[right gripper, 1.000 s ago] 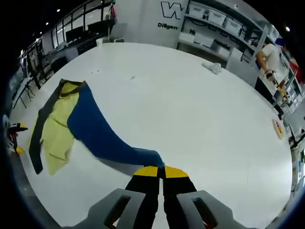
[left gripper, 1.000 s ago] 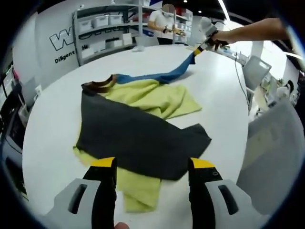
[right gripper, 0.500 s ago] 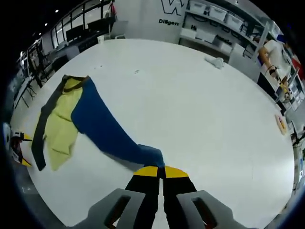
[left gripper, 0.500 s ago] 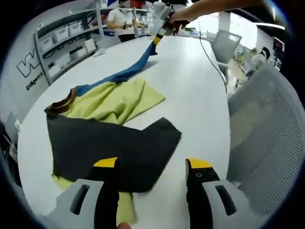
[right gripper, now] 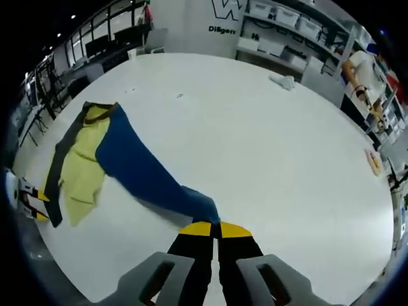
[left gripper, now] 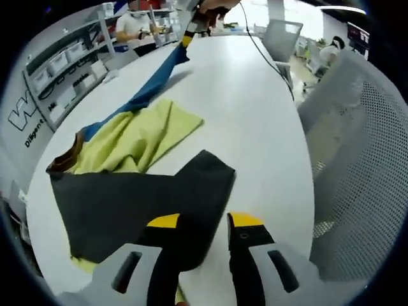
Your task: Fold the garment on the visible template until the final outline fits inside the template.
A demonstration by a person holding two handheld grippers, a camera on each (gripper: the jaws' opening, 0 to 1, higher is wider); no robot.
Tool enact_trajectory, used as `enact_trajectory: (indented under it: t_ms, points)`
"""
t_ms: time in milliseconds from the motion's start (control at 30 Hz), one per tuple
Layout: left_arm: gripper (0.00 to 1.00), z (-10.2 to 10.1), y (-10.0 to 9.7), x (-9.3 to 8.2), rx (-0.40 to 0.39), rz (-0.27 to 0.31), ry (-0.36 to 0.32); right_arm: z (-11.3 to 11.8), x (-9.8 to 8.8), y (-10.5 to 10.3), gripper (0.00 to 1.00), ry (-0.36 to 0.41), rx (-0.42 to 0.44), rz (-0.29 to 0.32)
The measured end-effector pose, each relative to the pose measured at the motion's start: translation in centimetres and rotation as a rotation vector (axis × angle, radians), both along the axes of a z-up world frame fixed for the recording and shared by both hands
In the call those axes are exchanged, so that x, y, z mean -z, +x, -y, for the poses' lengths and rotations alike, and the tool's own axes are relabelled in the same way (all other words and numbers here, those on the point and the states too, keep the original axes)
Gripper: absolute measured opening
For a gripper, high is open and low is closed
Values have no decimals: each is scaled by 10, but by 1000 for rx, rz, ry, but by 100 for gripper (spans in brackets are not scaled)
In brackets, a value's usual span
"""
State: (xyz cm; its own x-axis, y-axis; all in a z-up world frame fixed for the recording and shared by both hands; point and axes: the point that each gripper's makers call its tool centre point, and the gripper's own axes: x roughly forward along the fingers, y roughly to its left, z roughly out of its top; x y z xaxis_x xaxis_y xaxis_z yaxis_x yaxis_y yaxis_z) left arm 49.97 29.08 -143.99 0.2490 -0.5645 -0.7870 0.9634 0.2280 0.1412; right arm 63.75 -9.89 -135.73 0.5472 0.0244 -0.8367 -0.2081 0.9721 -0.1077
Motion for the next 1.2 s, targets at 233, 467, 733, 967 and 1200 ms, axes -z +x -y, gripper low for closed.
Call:
enact_trajectory:
  t_ms: [233,467,733,967,1200]
  points:
    - [1,-5,8,-4,-70,-61,-28,-2,0,-1,0,1,-2,-1]
    - [0,-24,49,-39,-287,-99,-173,-2,-1,-2,0,2,1,2]
    - [0,-95,116,-64,-578,-32,-228,-6,1,-4,0,4,4,0]
    - [10,-150,133,-54,-694,62,-134,-8,3,-4,0,5,4,-5]
    - [27,-114,124,-42,-578,69,-125,-9,5,-4,0,-1,3,-13]
